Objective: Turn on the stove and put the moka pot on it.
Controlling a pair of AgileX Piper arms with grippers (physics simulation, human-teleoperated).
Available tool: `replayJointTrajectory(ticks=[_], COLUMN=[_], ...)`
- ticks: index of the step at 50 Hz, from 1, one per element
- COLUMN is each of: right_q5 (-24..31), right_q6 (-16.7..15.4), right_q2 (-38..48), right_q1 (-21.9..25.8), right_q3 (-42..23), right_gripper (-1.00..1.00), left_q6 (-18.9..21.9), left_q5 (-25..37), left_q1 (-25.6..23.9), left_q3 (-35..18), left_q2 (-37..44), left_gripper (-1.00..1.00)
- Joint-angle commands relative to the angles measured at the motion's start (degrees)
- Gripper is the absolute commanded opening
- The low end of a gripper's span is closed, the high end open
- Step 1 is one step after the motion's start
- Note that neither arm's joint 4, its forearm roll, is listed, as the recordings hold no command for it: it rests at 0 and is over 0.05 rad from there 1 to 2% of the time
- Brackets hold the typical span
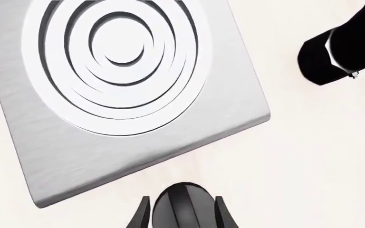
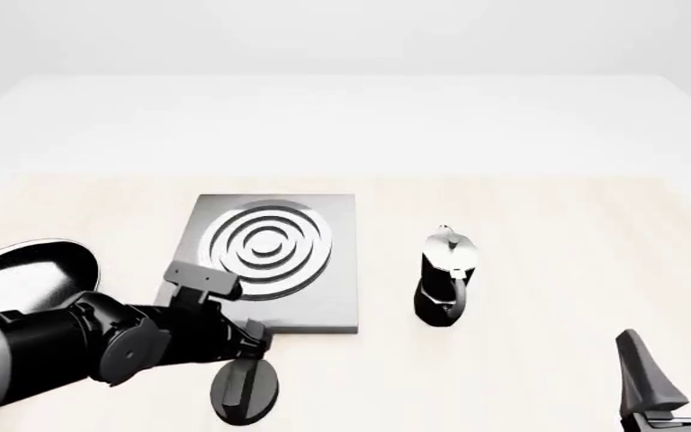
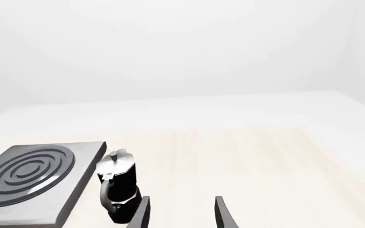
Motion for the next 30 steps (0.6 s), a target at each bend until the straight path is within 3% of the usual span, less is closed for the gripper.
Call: replayJointTrajectory(ticks=[1, 30], right_q5=[0.1, 0.1], right_q6=[0.0, 0.0], right_q2=[-0.2, -0.3], right_q1=[0.0, 0.0], right_q3=[0.0, 0.0], right_gripper=[1.00, 1.00], left_q6=[-0.9, -3.6], left_q5=[-1.6, -7.2], left_q1=[-0.3, -2.2], left_q3=[1.0, 4.8], left_q2=[1.2, 4.8], left_gripper=[1.00, 1.00])
